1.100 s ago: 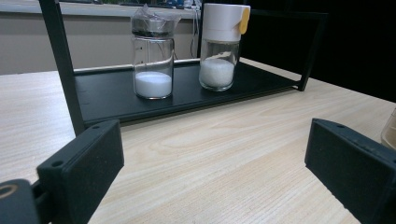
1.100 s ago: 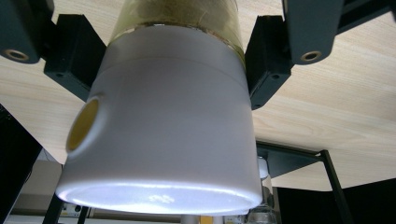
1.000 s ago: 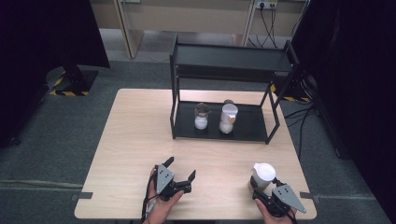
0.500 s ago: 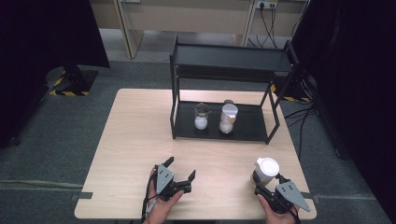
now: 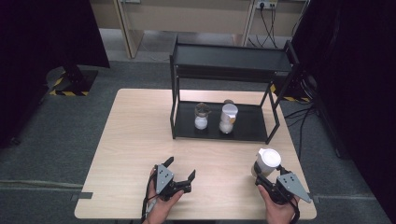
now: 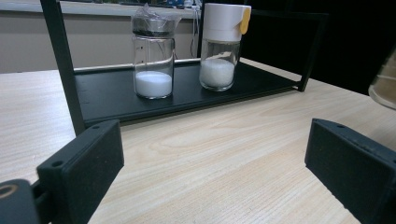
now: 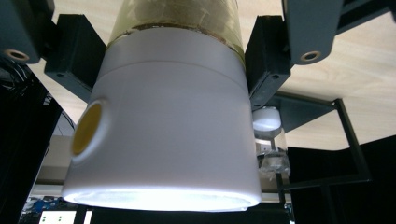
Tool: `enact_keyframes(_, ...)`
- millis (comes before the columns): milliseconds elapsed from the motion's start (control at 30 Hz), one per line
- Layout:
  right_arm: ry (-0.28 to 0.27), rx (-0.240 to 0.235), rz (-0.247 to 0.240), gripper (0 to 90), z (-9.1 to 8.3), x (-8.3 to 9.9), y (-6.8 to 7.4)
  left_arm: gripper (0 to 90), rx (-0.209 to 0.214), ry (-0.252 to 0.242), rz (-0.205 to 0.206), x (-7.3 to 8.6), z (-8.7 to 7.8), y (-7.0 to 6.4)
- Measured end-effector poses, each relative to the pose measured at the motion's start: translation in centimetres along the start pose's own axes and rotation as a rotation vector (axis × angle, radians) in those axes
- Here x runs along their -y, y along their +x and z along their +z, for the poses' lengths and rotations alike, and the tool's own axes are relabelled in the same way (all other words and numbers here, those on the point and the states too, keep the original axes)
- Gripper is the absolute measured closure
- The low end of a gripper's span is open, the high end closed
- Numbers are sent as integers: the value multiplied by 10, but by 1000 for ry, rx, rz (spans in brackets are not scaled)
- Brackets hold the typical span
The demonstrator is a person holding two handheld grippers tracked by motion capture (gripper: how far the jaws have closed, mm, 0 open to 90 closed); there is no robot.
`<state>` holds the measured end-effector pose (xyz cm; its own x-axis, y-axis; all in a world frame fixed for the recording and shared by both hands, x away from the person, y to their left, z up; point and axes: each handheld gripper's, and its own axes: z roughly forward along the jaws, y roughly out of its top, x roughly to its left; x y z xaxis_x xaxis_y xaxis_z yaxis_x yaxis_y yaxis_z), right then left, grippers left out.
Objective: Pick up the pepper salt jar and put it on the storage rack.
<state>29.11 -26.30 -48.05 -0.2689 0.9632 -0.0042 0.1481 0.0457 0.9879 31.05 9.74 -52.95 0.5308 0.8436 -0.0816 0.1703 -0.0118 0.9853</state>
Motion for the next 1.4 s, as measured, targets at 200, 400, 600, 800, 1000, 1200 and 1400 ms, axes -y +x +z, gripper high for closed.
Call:
enact_keyframes(200, -16, 12, 9, 308, 9, -8, -3, 39, 0, 0, 0, 0, 0, 0)
enact_keyframes(400, -30, 21, 14, 308, 17, -14, -6, 39, 0, 0, -2, 0, 0, 0)
enact_keyframes(600, -34, 29, 15, 308, 23, -18, -9, 39, 0, 0, -1, 0, 0, 0)
enact_keyframes(800, -34, 32, 16, 308, 29, -20, -10, 39, 1, 1, -1, 0, 0, 0)
enact_keyframes(1000, -35, 36, 20, 308, 36, -25, -12, 39, 1, 0, 0, 0, 0, 0)
enact_keyframes(1200, -34, 44, 24, 308, 43, -27, -15, 39, 1, 0, 1, 0, 0, 0)
enact_keyframes(1400, -31, 49, 26, 308, 51, -29, -17, 39, 0, 0, 3, 0, 0, 0)
